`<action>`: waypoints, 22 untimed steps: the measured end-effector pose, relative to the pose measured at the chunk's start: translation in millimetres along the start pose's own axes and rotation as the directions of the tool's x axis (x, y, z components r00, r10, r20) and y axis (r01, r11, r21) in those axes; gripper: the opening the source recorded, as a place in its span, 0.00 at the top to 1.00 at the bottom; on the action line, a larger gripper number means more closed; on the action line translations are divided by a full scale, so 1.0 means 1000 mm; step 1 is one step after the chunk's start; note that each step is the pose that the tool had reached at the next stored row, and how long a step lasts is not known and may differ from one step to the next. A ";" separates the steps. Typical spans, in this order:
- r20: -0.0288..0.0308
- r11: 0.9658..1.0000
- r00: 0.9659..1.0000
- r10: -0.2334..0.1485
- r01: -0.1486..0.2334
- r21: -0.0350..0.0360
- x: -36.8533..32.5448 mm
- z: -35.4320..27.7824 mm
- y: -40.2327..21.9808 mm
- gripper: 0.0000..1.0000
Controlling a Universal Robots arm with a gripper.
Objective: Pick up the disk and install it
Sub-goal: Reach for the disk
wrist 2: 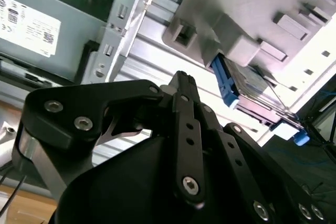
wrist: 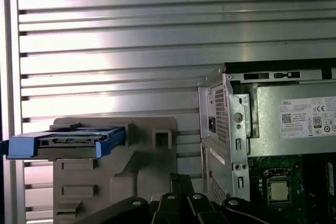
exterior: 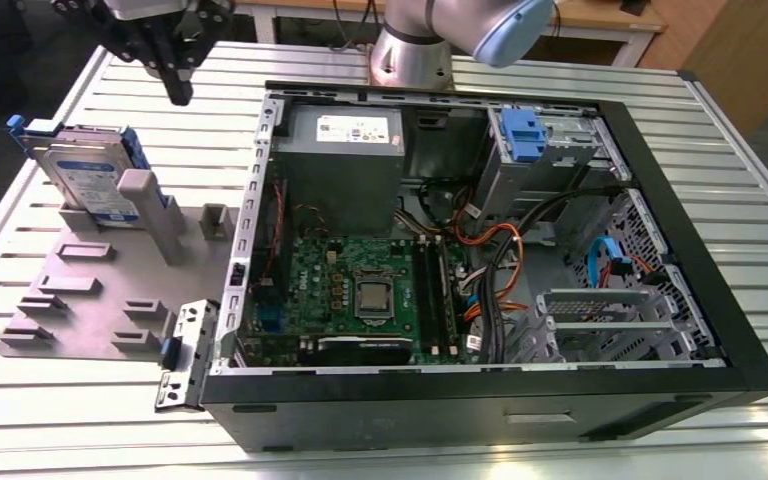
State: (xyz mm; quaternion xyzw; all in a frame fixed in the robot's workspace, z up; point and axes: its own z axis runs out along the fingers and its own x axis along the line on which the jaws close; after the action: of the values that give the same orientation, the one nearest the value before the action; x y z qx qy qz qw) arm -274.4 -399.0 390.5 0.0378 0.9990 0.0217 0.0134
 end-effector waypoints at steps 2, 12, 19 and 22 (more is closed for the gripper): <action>0.000 1.000 1.000 0.000 0.000 0.000 0.0089 0.0003 -0.0007 0.89; 0.000 1.000 1.000 0.000 0.000 0.000 0.0546 0.0025 -0.0041 0.89; 0.000 1.000 1.000 0.000 0.000 0.002 0.0866 0.0073 -0.0045 0.89; 0.000 1.000 1.000 0.000 0.000 0.002 0.1003 0.0098 -0.0044 0.89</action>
State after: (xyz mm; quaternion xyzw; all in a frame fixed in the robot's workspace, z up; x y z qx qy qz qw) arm -374.4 -395.2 378.0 0.0379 0.9990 0.0205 0.0134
